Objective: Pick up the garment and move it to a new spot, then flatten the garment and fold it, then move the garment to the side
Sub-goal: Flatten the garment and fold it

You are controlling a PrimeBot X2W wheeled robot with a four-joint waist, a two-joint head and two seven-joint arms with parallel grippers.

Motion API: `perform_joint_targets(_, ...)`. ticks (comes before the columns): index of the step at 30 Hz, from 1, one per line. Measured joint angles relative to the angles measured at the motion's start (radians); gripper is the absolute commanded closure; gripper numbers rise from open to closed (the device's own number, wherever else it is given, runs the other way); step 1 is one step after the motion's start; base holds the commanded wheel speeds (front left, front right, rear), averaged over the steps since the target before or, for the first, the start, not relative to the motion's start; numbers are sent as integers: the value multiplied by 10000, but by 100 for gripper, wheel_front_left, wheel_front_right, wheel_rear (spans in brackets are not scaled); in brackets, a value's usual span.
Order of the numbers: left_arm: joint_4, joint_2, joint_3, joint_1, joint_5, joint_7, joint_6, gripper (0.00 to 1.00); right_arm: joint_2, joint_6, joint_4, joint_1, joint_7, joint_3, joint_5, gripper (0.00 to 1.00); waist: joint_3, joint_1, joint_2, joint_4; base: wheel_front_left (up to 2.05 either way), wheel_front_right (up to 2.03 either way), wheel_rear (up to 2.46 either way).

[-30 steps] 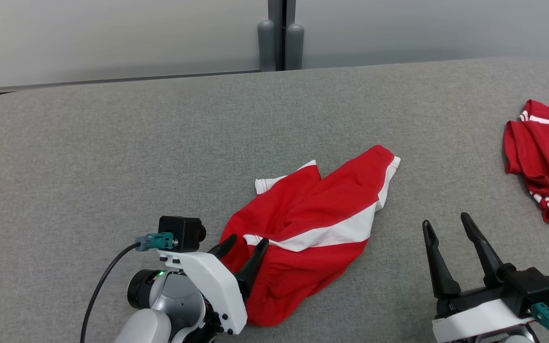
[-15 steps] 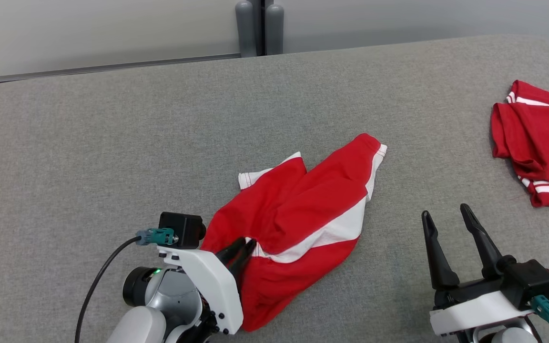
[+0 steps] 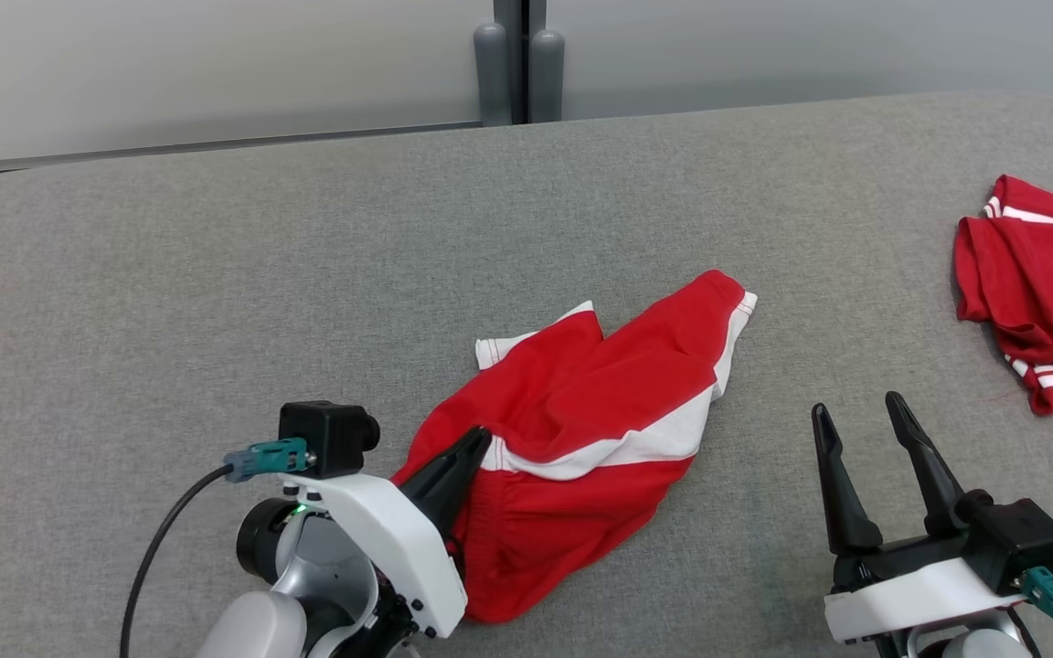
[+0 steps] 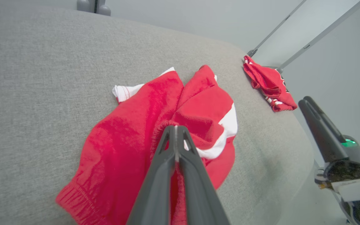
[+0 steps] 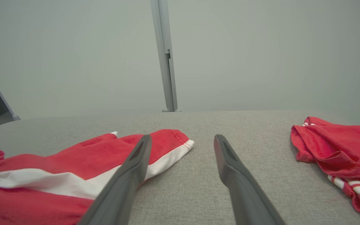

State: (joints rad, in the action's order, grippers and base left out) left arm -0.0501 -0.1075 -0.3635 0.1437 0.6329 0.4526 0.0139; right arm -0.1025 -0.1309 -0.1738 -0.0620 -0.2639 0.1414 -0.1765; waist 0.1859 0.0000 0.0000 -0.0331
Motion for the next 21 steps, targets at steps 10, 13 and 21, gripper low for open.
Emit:
perform_joint_targets(10, -1912, 213, -899, -1475, 978, 17, -460, 100, -84, 0, 104, 14, 0, -119, -10, 0, 108, 0, 0, 406, 0, 0, 0)
perform_joint_targets(13, -1783, 73, -988, -1760, 800, -2, -334, 100, -121, 0, 115, 10, 2, -102, -12, 0, 243, 0, 0, 522, 0, 0, 0)
perform_joint_targets(21, -1547, 176, -1279, -2012, 880, 107, -184, 33, -236, 0, 123, -6, 0, -58, -36, 0, 344, 0, 0, 738, 0, 0, 0)
